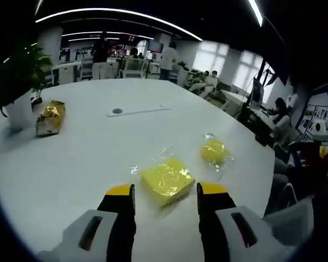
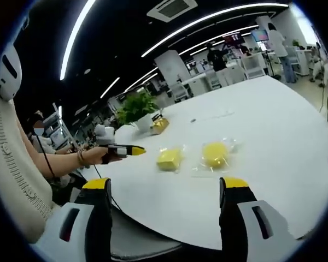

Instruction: Compare the silicone blocks by pressing each to a similar depth, holding the contact briefly, and releasing to observe deformation and rebound differences across the visible hardness samples.

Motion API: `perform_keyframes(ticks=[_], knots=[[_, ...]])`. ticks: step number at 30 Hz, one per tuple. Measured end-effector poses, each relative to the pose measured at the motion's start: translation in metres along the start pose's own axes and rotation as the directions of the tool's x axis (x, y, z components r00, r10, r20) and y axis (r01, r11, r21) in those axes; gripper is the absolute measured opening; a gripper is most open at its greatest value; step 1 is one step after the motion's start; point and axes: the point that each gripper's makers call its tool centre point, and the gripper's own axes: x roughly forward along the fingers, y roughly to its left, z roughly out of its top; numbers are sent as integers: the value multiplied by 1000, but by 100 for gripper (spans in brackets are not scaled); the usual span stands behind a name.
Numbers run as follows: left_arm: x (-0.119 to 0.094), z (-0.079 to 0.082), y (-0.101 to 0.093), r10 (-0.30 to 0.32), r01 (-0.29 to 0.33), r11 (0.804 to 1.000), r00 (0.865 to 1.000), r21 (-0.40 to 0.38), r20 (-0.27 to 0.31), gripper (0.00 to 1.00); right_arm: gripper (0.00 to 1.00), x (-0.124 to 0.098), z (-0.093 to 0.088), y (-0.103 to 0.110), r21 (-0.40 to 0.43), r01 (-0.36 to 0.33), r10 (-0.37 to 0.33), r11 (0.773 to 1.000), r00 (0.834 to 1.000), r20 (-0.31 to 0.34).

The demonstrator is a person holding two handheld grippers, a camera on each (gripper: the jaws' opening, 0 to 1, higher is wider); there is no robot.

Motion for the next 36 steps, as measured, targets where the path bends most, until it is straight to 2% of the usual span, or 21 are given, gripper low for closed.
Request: perform_keyframes(ticks=[3,7,13,16,21,24,31,36], knots=[[-17,-1,-19,-13,15,999,999,-37,46,47,72,1,7,2,-13,-13,13,1000,999,29],[-39,-3,-44,-29,36,997,995,-69,96,55,73,3,16,6,-26,-47,49,999,997,62],[-71,-4,-78,-69,90,991,980,-102,188,61,74,3,18,6,-62,-79,82,995,995,59],[-85,-9,-92,-103,142,978,965,-152,239,65,76,3,18,1,-64,-85,89,994,995,53],[-102,-21,-109,-107,147,978,962,-145,252,69,80,-3,12,-6,-72,-93,95,993,995,28],[-107,-28,-114,-107,141,980,966,-137,234,71,79,-7,10,-6,-76,-96,99,992,995,31],[-116,-27,-123,-112,150,977,965,-148,238,75,81,-11,8,-8,-64,-104,106,992,994,33],[-115,-27,-125,-108,145,977,969,-156,222,76,81,-13,8,-7,-62,-108,110,992,993,35]])
